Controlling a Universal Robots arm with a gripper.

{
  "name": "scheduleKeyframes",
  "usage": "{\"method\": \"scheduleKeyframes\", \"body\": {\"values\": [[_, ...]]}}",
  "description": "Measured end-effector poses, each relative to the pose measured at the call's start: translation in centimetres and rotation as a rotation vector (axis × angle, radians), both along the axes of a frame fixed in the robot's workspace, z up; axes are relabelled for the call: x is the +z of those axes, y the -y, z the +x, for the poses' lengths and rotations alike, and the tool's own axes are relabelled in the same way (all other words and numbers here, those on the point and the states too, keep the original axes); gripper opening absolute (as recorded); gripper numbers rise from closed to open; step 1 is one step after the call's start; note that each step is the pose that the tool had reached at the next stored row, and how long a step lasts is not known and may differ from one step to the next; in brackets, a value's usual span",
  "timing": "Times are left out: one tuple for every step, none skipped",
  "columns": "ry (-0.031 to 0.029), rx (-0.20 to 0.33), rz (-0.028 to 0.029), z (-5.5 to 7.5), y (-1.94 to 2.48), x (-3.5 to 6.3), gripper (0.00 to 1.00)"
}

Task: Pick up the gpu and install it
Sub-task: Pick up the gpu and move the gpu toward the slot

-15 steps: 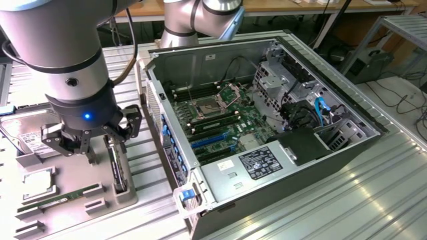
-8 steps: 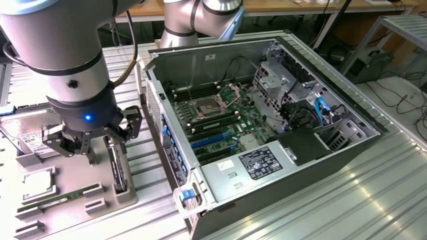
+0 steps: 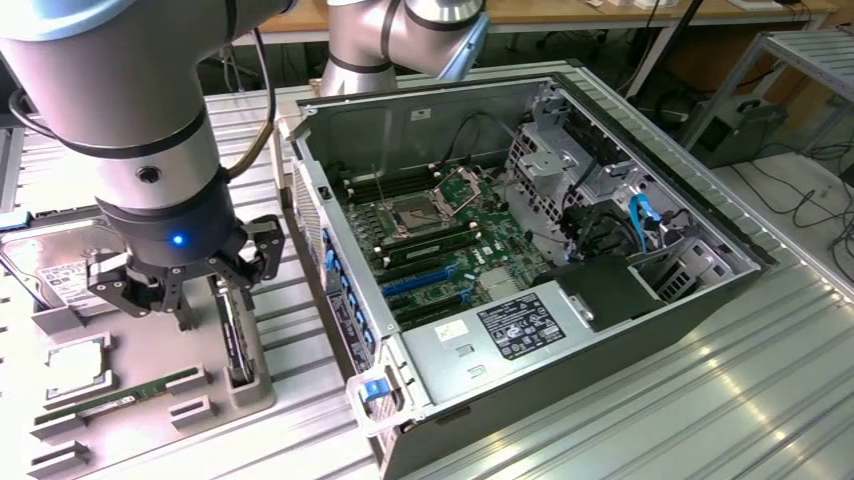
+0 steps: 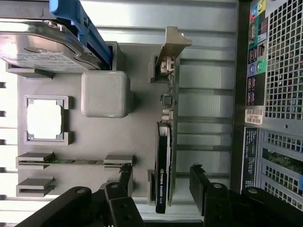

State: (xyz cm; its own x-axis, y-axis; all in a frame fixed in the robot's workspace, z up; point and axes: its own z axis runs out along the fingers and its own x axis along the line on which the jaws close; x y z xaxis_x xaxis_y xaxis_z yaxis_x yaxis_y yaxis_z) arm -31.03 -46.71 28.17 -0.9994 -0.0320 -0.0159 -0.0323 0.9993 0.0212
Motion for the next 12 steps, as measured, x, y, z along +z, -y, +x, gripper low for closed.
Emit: {"method": "scheduleKeyframes", "body": {"values": [[0.0, 0.0, 0.0, 0.0, 0.0, -0.05, 0.6], [-0.0001, 0.001, 0.0, 0.0, 0.0, -0.09, 0.6], [-0.0002, 0.001, -0.0001, 0.0, 0.0, -0.14, 0.6], [-0.0001, 0.001, 0.0, 0.0, 0.0, -0.19, 0.6], [0.0, 0.001, 0.0, 0.0, 0.0, -0.25, 0.6], [-0.0001, 0.002, -0.0001, 0.0, 0.0, -0.29, 0.6], [0.0, 0.002, 0.0, 0.0, 0.0, -0.35, 0.6], [0.0, 0.002, 0.0, 0.0, 0.0, -0.4, 0.6], [0.0, 0.002, 0.0, 0.0, 0.0, -0.45, 0.6], [0.0, 0.003, 0.0, 0.0, 0.0, -0.51, 0.6], [0.0, 0.003, 0.0, 0.0, 0.0, -0.56, 0.6], [-0.0001, 0.003, -0.0001, 0.0, 0.01, -0.61, 0.6]]}}
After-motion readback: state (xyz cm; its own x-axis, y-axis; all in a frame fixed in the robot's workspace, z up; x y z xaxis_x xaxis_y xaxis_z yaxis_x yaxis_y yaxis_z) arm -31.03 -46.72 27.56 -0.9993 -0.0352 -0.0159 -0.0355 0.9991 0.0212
